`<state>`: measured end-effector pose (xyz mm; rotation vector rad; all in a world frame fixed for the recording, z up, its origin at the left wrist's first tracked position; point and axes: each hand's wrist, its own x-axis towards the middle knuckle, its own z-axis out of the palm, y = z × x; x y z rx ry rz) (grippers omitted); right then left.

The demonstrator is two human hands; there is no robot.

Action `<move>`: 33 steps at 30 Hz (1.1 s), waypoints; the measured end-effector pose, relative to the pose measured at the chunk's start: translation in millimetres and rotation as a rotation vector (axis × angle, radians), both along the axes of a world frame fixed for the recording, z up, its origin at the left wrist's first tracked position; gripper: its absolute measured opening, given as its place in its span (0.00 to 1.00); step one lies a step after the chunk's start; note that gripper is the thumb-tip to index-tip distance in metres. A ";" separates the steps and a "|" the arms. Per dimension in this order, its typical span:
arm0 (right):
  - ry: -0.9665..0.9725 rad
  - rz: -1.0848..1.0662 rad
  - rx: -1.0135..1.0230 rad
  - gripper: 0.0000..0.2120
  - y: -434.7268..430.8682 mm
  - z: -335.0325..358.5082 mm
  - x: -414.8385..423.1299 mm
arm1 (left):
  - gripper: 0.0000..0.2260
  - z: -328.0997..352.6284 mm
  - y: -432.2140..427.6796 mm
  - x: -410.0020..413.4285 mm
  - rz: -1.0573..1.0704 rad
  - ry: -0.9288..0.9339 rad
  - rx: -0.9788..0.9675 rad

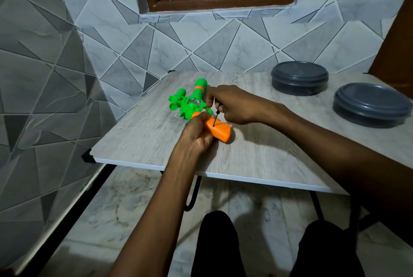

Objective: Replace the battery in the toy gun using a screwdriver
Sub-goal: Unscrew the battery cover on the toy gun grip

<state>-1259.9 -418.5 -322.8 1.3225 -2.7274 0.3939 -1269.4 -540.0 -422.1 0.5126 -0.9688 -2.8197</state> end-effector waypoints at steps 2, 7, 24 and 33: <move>0.029 -0.009 -0.056 0.14 3.2 -1.8 -3.7 | 0.10 -1.4 -1.1 -1.0 0.003 -0.008 -0.005; -0.015 -0.067 -0.224 0.11 15.7 -5.7 -9.2 | 0.07 3.4 -1.8 3.9 0.009 -0.034 0.003; -0.082 -0.665 -0.686 0.06 145.2 -71.1 -1.4 | 0.10 12.5 42.8 9.7 0.003 -0.046 -0.036; -0.028 -0.711 -0.494 0.05 157.9 -85.0 -11.2 | 0.09 12.0 50.2 8.5 0.019 -0.043 -0.070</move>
